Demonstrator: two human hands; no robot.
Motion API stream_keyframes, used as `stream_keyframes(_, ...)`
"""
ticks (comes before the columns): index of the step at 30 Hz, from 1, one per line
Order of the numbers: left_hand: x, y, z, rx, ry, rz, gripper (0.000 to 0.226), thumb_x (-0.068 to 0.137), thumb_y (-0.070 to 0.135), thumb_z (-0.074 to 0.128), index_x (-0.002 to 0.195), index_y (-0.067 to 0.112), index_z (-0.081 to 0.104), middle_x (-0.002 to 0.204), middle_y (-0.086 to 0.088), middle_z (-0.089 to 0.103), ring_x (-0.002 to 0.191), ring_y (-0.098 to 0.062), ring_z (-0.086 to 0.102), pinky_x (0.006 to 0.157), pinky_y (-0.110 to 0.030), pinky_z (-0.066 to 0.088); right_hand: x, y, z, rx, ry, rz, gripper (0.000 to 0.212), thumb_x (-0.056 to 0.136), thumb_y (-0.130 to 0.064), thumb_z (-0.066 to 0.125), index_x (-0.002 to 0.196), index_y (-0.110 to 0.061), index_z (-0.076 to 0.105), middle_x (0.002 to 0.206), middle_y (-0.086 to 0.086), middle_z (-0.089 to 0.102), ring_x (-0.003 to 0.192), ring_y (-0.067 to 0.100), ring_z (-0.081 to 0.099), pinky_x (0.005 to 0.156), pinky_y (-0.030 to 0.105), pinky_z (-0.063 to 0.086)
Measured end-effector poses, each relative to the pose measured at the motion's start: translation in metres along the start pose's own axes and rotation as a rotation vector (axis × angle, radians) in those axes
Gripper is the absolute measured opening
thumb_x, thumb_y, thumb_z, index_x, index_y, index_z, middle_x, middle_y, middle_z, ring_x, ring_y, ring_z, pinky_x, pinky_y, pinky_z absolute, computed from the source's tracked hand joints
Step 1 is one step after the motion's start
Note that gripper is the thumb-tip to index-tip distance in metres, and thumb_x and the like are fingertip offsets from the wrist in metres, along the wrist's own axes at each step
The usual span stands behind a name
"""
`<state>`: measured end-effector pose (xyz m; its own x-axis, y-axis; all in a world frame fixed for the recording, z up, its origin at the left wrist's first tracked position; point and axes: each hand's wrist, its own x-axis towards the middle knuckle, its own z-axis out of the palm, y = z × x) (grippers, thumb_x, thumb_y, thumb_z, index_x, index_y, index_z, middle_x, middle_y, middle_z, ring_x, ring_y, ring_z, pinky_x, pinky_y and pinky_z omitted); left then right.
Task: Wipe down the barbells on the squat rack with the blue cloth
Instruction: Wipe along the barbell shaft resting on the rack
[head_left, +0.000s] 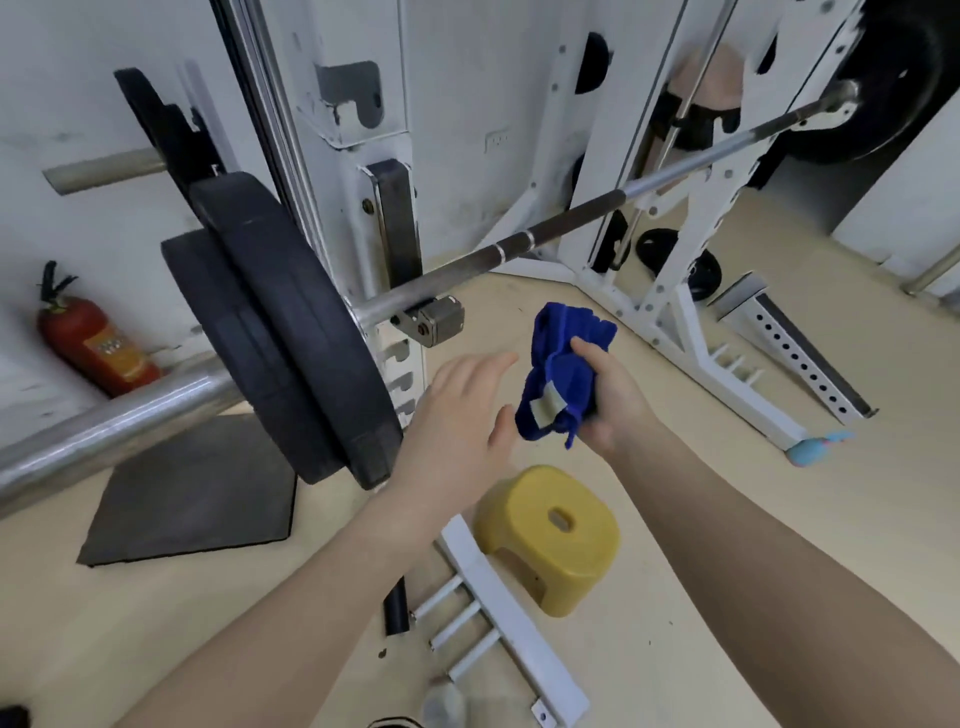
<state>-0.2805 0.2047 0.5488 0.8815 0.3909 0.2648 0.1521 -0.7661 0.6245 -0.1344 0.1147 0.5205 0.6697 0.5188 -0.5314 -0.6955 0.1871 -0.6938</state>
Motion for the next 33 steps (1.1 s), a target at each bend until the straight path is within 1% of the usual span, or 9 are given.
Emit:
stream_keyframes(4, 0.026, -0.002, 0.003, -0.001, 0.093, -0.184, 0.048, 0.092, 0.011, 0.046, 0.139, 0.013, 0.034, 0.142, -0.001, 0.036, 0.13, -0.014, 0.029, 0.109, -0.033, 0.032, 0.03, -0.014, 0.017, -0.155, -0.052, -0.189, 0.027, 0.095, -0.014, 0.051, 0.121, -0.018, 0.049, 0.098, 0.004, 0.067, 0.081, 0.021, 0.063, 0.067, 0.035, 0.052)
stream_keyframes(8, 0.051, -0.013, 0.019, 0.14, 0.178, -0.44, 0.06, 0.093, 0.016, 0.045, 0.145, 0.009, 0.015, 0.156, -0.002, 0.006, 0.142, -0.017, 0.006, 0.114, -0.03, 0.017, 0.068, -0.029, 0.036, -0.641, -0.146, -0.532, 0.036, 0.091, -0.003, 0.044, 0.115, -0.029, 0.051, 0.104, -0.007, 0.063, 0.091, 0.012, 0.061, 0.08, 0.029, 0.05)
stream_keyframes(11, 0.07, -0.029, 0.034, 0.379, 0.238, -0.568, 0.065, 0.092, 0.025, 0.05, 0.145, 0.007, 0.016, 0.156, -0.01, 0.002, 0.143, -0.024, 0.0, 0.116, -0.036, 0.007, 0.098, -0.045, 0.052, -0.973, -0.427, -0.85, 0.045, 0.084, 0.006, 0.039, 0.116, -0.022, 0.056, 0.107, -0.001, 0.061, 0.095, 0.013, 0.057, 0.088, 0.028, 0.046)
stream_keyframes(14, 0.085, -0.037, 0.038, 0.656, 0.295, -0.617, 0.07, 0.08, 0.037, 0.065, 0.135, 0.002, 0.037, 0.148, -0.02, 0.029, 0.139, -0.033, 0.02, 0.115, -0.042, 0.007, 0.12, -0.055, 0.076, -1.26, -0.694, -1.104, 0.053, 0.076, 0.014, 0.047, 0.12, -0.012, 0.059, 0.118, 0.008, 0.06, 0.106, 0.021, 0.053, 0.094, 0.024, 0.039)
stream_keyframes(16, 0.088, -0.038, 0.033, 0.846, 0.268, -0.746, 0.083, 0.075, 0.046, 0.067, 0.135, -0.001, 0.035, 0.143, -0.02, 0.037, 0.138, -0.034, 0.022, 0.115, -0.044, 0.005, 0.124, -0.055, 0.093, -1.397, -0.867, -1.231, 0.056, 0.073, 0.014, 0.05, 0.122, -0.013, 0.059, 0.121, 0.009, 0.06, 0.107, 0.028, 0.054, 0.092, 0.033, 0.042)
stream_keyframes(19, 0.082, -0.035, 0.027, 1.054, 0.137, -0.98, 0.083, 0.086, 0.045, 0.052, 0.141, -0.005, 0.015, 0.149, -0.021, 0.024, 0.141, -0.035, 0.01, 0.114, -0.047, -0.001, 0.128, -0.042, 0.115, -1.568, -1.154, -1.38, 0.056, 0.076, 0.013, 0.052, 0.123, -0.015, 0.06, 0.121, 0.011, 0.062, 0.1, 0.037, 0.054, 0.079, 0.043, 0.045)
stream_keyframes(22, 0.075, -0.034, 0.027, 1.131, 0.051, -0.996, 0.059, 0.098, 0.024, 0.032, 0.141, -0.009, 0.008, 0.15, -0.023, 0.02, 0.142, -0.034, 0.009, 0.115, -0.044, 0.0, 0.129, -0.029, 0.129, -1.693, -1.376, -1.455, 0.052, 0.076, 0.011, 0.056, 0.119, -0.017, 0.063, 0.115, 0.013, 0.064, 0.089, 0.037, 0.053, 0.067, 0.04, 0.045)
stream_keyframes(26, 0.075, -0.035, 0.03, 1.127, 0.012, -0.954, 0.056, 0.098, 0.015, 0.023, 0.142, -0.005, -0.003, 0.154, -0.022, 0.007, 0.142, -0.033, 0.003, 0.115, -0.042, -0.004, 0.139, -0.039, 0.131, -1.888, -1.387, -1.531, 0.049, 0.088, 0.0, 0.051, 0.13, -0.025, 0.052, 0.125, 0.006, 0.057, 0.097, 0.029, 0.049, 0.067, 0.034, 0.041)
stream_keyframes(33, 0.075, -0.038, 0.024, 0.881, 0.029, -0.899, 0.057, 0.096, 0.012, 0.025, 0.144, -0.002, -0.003, 0.154, -0.02, -0.005, 0.143, -0.029, -0.001, 0.115, -0.037, -0.003, 0.126, -0.026, 0.145, -1.96, -1.084, -1.348, 0.045, 0.086, -0.002, 0.048, 0.124, -0.024, 0.054, 0.117, 0.004, 0.057, 0.101, 0.029, 0.054, 0.069, 0.033, 0.043)
